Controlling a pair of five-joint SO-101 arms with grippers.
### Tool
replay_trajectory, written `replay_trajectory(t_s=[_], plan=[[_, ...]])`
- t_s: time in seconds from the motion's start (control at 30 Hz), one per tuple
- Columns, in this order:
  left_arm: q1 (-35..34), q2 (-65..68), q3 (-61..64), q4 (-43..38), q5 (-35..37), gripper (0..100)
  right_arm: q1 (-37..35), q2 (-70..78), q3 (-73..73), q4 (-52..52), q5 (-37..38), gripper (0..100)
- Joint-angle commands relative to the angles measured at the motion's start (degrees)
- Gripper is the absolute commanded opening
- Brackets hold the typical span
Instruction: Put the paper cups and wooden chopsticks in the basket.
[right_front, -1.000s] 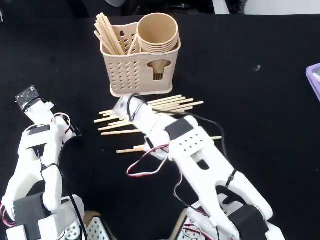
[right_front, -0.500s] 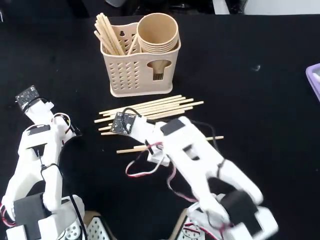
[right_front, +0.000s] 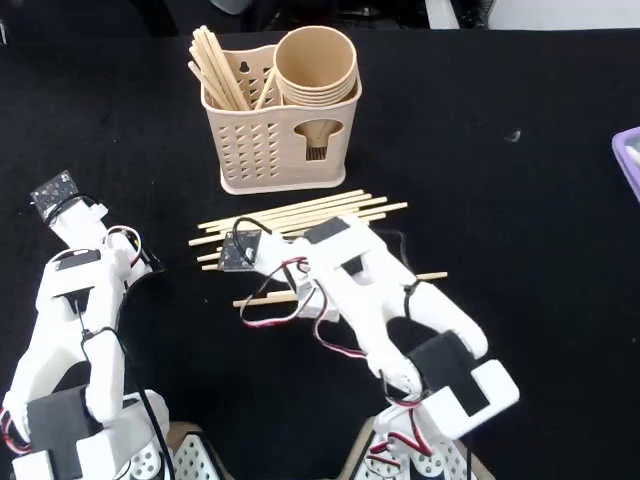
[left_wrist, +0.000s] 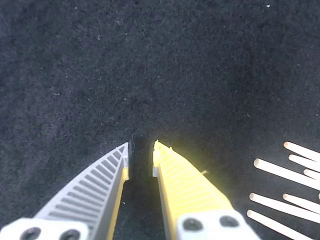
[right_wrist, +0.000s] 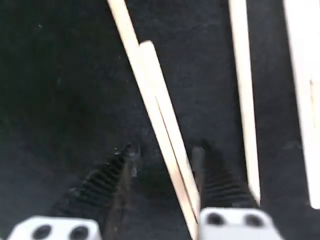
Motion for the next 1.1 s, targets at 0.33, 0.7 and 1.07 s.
replay_trajectory(t_s=[0.33, 0.7, 1.07], plan=[[0.0, -0.6, -2.8, 0.2, 0.1, 9, -0.1, -26.2, -1.7, 11.3, -3.5, 1.0], [0.0, -0.5, -2.8, 0.2, 0.1, 9, -0.1, -53.7, -8.7, 0.2, -22.9, 1.0], [0.0, -0.4, -2.8, 0.1, 0.1, 9, -0.4, -42.3, -11.4, -49.4, -44.0, 1.1]])
